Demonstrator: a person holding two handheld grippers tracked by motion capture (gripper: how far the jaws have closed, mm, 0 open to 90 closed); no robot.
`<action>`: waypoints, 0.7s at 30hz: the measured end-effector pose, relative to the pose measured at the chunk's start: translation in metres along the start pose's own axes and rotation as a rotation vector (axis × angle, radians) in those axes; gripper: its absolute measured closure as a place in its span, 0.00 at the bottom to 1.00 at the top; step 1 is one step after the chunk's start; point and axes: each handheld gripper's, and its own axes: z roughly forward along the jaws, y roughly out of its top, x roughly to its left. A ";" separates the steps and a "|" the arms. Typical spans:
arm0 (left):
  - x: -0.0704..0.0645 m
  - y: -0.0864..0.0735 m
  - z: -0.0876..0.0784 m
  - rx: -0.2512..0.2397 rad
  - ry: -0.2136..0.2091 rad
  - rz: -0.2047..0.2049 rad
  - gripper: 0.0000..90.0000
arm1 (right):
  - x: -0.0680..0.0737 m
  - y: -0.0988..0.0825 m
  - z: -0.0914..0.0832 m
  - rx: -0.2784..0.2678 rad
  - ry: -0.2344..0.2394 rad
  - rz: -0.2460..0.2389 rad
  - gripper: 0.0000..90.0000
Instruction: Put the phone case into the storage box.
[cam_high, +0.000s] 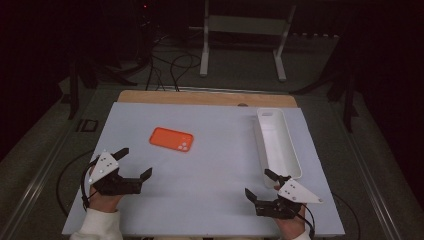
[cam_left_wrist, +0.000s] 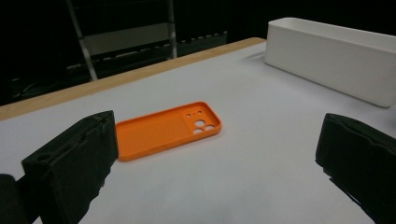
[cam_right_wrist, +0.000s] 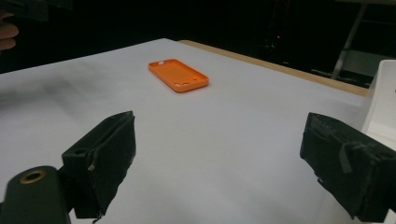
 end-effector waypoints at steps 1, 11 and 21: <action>0.000 0.002 0.002 0.000 -0.001 0.001 0.00 | 0.000 0.000 0.000 0.000 -0.002 0.003 0.12; 0.002 0.013 0.022 0.004 0.004 0.018 0.00 | -0.002 -0.003 0.000 -0.005 -0.017 0.012 0.12; 0.008 0.020 0.042 0.031 0.016 0.027 0.00 | -0.001 -0.004 0.000 -0.003 -0.010 0.016 0.12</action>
